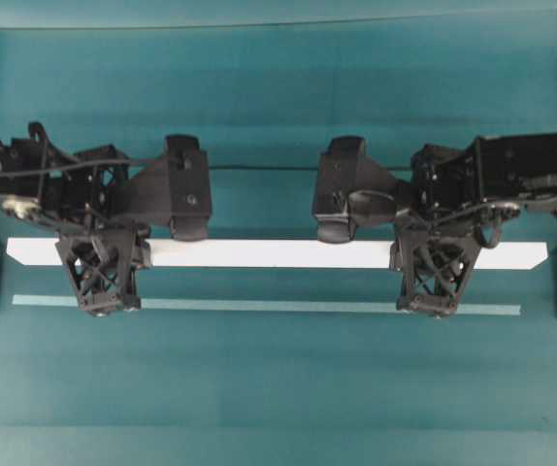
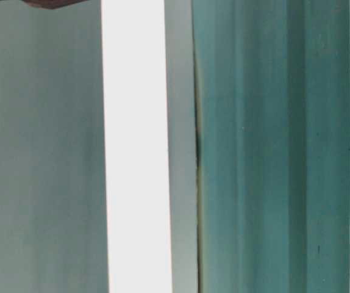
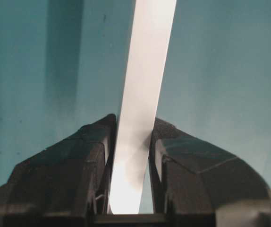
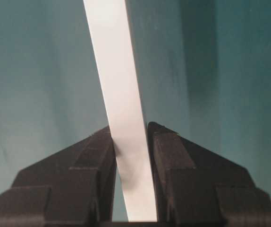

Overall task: Lift a wooden board with both hands.
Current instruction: 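Lower the held board back down toward the table with both grippers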

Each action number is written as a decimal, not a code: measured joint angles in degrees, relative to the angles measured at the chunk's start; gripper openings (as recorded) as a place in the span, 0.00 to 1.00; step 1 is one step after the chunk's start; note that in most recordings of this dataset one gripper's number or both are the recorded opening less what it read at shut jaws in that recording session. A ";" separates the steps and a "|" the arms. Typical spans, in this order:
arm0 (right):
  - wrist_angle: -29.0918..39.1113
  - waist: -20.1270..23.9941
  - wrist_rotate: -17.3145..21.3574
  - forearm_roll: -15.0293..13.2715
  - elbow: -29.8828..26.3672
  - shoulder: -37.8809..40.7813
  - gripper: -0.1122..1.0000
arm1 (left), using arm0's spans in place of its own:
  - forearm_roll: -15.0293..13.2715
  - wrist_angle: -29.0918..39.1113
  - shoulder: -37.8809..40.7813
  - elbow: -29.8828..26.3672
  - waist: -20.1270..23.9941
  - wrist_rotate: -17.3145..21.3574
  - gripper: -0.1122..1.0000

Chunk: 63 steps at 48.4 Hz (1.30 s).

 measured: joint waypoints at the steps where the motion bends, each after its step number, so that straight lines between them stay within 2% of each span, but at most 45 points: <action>1: -0.26 -0.09 -0.09 0.00 0.18 0.00 0.29 | -0.09 -0.53 0.00 0.35 0.09 0.00 0.26; 14: -2.81 0.09 -0.62 0.00 2.29 2.20 0.29 | 0.00 -6.06 1.49 3.60 0.09 0.00 0.26; 42: -13.71 0.70 -1.05 0.26 8.96 5.54 0.29 | 0.00 -15.03 6.15 9.05 0.09 0.00 0.26; 63: -17.58 1.41 -1.05 0.26 10.20 9.58 0.29 | 0.18 -19.34 10.11 9.67 0.09 -0.53 0.26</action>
